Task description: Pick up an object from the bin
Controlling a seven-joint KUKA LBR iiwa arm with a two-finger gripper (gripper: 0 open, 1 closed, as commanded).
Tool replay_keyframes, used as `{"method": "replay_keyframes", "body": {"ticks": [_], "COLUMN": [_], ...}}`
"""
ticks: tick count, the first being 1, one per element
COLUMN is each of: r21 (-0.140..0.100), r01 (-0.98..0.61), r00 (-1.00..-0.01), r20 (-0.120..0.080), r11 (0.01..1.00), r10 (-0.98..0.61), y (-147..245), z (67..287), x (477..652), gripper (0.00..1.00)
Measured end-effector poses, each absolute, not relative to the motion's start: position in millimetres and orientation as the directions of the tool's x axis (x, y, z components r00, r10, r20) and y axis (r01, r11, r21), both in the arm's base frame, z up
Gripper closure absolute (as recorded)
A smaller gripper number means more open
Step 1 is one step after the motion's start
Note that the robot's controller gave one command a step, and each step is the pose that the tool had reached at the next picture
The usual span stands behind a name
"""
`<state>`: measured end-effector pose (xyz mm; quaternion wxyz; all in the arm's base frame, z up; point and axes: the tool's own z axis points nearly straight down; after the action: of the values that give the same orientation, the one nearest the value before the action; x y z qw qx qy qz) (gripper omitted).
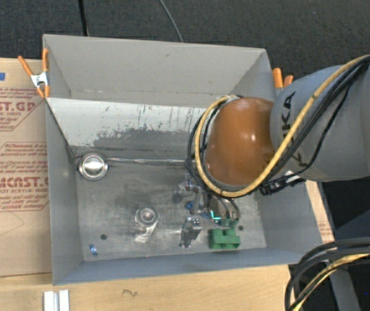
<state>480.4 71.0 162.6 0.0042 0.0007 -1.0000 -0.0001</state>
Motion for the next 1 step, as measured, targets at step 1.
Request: {"method": "replay_keyframes", "body": {"ticks": [1], "r21": [-0.004], "r01": [-0.276], "r00": [-0.961], "r20": [-0.017], "r11": [0.961], "r10": [-0.276], "y": [125.4], "z": [77.2], "x": [523.1], "gripper": [0.00]}}
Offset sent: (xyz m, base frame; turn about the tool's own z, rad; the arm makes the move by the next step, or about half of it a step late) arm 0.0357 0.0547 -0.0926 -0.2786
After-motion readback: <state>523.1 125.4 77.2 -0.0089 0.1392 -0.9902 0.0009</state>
